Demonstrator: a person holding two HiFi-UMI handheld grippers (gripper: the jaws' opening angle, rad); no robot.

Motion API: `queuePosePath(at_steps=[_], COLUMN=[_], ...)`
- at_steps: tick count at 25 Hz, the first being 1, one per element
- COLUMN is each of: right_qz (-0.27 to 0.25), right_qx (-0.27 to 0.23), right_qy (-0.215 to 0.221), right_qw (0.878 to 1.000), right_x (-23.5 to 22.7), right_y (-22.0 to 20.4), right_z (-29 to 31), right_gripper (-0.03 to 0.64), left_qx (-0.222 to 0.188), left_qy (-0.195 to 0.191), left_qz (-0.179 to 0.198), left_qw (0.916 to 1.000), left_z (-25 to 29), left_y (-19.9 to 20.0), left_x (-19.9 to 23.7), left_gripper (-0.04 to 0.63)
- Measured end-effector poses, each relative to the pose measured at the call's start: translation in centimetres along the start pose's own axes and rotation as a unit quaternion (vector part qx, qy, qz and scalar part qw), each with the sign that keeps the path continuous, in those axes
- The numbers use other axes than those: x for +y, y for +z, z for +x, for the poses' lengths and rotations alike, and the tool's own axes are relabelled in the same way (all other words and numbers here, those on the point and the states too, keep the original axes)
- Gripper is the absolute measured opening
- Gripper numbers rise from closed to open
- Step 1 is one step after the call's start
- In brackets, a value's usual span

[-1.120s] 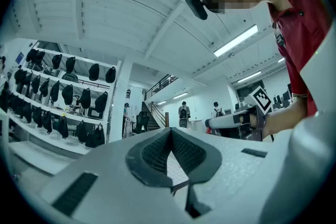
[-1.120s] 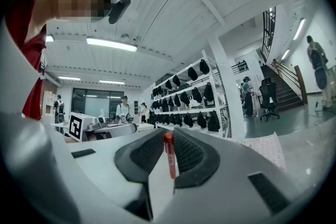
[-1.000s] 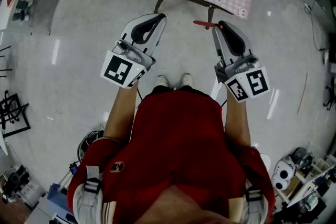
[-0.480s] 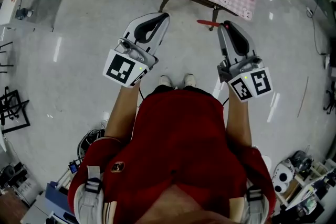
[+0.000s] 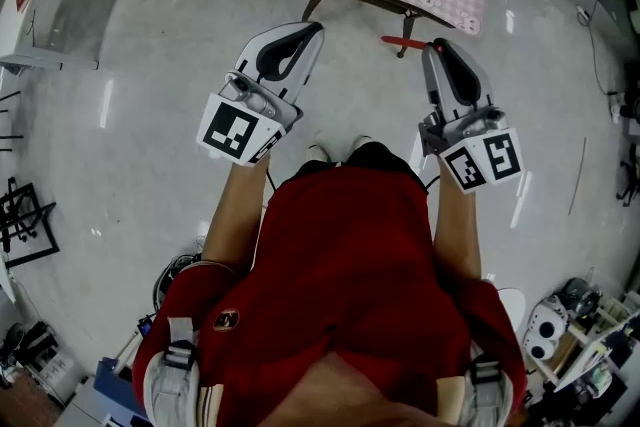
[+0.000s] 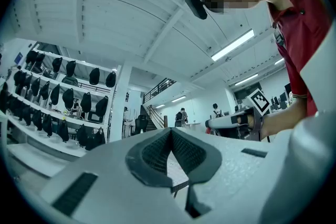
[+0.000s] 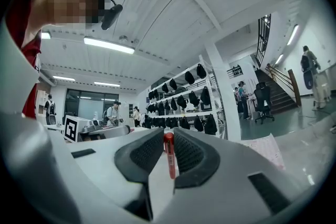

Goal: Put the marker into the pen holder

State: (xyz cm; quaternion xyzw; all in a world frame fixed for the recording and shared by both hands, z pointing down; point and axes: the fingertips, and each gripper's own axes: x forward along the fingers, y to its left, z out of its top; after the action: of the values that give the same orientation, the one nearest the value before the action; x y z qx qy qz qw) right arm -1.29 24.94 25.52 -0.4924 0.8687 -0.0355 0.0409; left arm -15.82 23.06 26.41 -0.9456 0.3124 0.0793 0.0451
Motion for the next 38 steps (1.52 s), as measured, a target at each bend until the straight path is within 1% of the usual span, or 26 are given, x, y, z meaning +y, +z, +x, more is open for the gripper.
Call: queuePosePath(at_steps=[9,16,32,38], right_qz=[-0.002,0.010,0.025,0.029], right_qx=[0.000,-0.007,-0.020,-0.014], right_qy=[0.003,0.007,0.007,0.015], right_qw=[1.000,1.000,0.999,0.999], right_x=[-1.3,-4.5,-15.7,-19.4], right_y=[0.1,-0.2,-0.1,-0.1], right_z=[2.1,4.3,10.9,13.7], right_gripper=[0.054,0.054,0.054,0.054], left_qx=[0.000,0.011,0.046,0.057], left_qy=[0.013,0.023,0.022,0.029], left_qz=[0.003,0.011,0.034,0.033], left_qw=[0.9999,0.9996,0.9981,0.9974], left_z=[0.6,3.0,13.8,17.5], left_y=[-0.2,-0.9,-3.7,-4.8], left_x=[2.2,4.3,10.4,12.6], left_gripper=[0.006,0.006,0.006,0.006])
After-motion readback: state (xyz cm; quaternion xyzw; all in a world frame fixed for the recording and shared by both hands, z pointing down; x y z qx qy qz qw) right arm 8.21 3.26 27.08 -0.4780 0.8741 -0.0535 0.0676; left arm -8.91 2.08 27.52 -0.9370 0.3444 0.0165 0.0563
